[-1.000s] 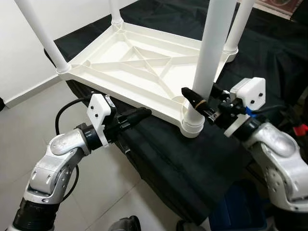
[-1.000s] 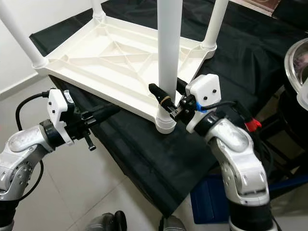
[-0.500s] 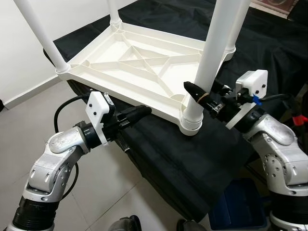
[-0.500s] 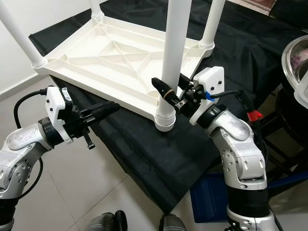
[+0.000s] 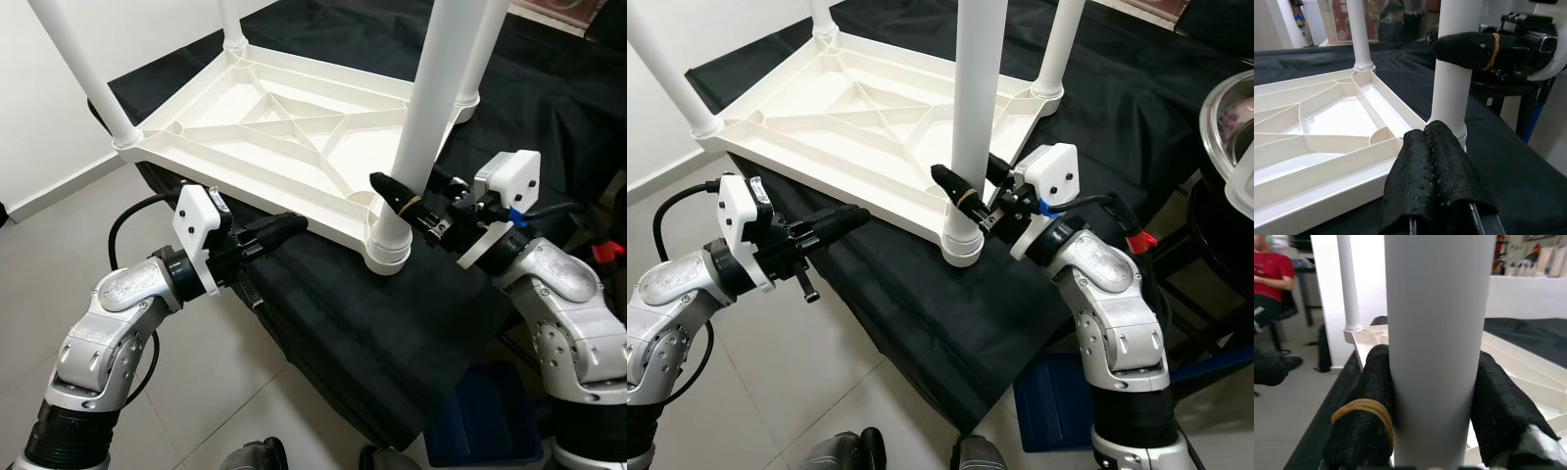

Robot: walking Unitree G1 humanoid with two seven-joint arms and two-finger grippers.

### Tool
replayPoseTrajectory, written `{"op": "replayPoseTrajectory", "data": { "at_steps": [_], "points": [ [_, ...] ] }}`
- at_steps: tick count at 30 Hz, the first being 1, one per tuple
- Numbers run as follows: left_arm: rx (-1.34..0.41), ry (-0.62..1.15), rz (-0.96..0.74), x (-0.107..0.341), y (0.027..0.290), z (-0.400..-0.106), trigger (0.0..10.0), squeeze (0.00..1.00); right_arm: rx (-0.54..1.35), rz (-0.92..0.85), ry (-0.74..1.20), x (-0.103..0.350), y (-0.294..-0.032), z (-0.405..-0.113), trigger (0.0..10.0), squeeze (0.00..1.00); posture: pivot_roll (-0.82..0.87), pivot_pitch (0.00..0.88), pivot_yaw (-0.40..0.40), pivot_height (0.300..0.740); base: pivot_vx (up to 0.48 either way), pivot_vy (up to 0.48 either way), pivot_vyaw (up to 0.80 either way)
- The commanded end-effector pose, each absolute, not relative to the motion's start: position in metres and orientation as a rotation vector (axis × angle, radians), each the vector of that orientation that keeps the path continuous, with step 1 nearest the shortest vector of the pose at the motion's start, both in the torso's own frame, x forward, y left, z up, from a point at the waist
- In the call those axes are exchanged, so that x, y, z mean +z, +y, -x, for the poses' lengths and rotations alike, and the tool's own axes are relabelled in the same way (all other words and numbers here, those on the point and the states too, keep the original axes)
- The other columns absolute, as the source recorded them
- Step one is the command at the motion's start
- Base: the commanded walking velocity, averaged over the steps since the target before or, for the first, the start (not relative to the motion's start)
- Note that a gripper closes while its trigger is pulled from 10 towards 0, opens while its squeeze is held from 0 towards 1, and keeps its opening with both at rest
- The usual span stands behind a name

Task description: Building children table

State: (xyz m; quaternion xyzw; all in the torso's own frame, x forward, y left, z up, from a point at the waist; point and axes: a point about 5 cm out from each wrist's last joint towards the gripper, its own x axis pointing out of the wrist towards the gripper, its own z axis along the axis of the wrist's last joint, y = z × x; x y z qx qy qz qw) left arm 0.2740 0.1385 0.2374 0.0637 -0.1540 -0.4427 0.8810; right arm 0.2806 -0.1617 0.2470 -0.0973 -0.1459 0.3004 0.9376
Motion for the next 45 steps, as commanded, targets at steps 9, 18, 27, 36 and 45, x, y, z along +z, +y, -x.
{"op": "replayPoseTrajectory", "data": {
  "at_steps": [9,18,27,36,45],
  "points": [
    [-1.018,-0.247,-0.048,0.212,0.092,-0.297,10.0,0.00,0.297,0.289,0.010,0.198,-0.157,-0.282,10.0,0.00,-0.03,0.256,0.063,0.740,0.000,0.000,0.00],
    [-1.246,-0.207,-0.057,0.214,0.090,-0.302,10.0,0.00,0.220,0.246,0.044,0.196,-0.160,-0.282,10.0,0.00,-0.04,0.260,0.067,0.740,0.000,0.000,0.00],
    [-1.124,-0.297,-0.129,0.233,0.087,-0.330,10.0,1.00,0.171,0.196,0.054,0.198,-0.154,-0.280,10.0,0.00,-0.04,0.260,0.073,0.740,0.000,0.000,0.00],
    [-1.149,-0.347,-0.094,0.235,0.064,-0.333,10.0,1.00,0.162,0.176,0.056,0.200,-0.151,-0.279,10.0,0.00,-0.04,0.259,0.081,0.740,0.000,0.000,0.00],
    [-1.205,-0.314,-0.083,0.221,0.036,-0.334,10.0,1.00,0.157,0.156,0.047,0.204,-0.148,-0.279,10.0,0.00,-0.04,0.257,0.091,0.740,0.000,0.000,0.00]
  ]
}}
